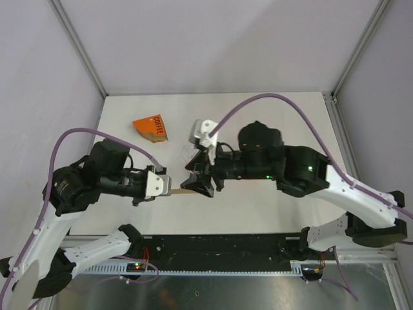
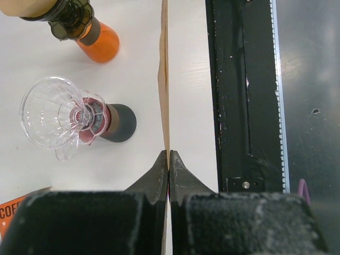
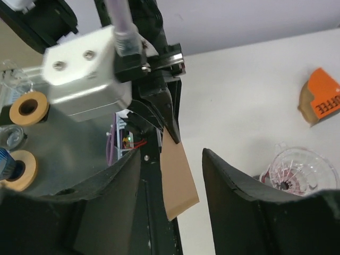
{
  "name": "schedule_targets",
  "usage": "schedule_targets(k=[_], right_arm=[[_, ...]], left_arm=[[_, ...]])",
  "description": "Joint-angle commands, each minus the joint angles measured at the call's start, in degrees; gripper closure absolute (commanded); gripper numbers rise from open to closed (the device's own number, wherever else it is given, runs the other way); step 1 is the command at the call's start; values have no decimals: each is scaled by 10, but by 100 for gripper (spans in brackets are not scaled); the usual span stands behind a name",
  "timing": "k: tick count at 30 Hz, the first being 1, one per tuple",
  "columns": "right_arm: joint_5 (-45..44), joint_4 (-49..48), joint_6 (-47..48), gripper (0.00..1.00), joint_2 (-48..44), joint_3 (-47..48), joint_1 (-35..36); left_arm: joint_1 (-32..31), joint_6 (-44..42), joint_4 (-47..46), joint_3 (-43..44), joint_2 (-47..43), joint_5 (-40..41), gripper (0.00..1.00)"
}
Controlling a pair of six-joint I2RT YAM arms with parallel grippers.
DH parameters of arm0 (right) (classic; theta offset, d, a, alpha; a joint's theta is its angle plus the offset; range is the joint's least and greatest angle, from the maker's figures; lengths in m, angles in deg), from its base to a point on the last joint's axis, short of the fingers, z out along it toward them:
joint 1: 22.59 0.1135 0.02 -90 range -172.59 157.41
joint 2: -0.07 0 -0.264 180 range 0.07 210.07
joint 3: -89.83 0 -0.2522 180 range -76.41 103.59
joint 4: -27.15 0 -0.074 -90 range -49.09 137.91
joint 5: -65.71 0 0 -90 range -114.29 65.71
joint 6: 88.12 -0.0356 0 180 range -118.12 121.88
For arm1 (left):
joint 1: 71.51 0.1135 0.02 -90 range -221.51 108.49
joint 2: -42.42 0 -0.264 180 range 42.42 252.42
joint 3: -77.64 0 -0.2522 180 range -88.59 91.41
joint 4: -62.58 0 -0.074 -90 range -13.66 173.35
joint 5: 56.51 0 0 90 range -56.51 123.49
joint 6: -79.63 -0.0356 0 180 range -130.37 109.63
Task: Place the coffee filter in the dripper
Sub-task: Place the coffee filter in the coffee dripper.
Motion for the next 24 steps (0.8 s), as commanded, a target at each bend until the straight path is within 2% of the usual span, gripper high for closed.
schedule_targets(k=[1,8,12,14,15,17,19,21,24], right_arm=[[14,55,-9,48,39,46,5],[62,72,-9,66,78,74,-7],[68,79,-9,84,81,75,-10],[70,76,-14,90,78,71,-11],[72,74,-17,90,76,69,-12],[77,66,-21,75,70,64,-13],[84,57,-24,67,65,59,-15],[94,48,-26,65,58,53,-18],[98,41,-28,74,51,47,-19]], left_arm=[[-8,-11,29,4,-4,5,100],[-10,-12,29,2,-9,2,100],[-10,-14,29,2,-11,1,100],[-10,-14,29,0,-10,0,100],[-10,-15,29,0,-10,0,100],[-10,-15,29,-2,-11,2,100],[-11,-15,29,-2,-11,2,100],[-11,-15,29,-1,-11,2,100],[-11,-15,29,-1,-11,1,100]])
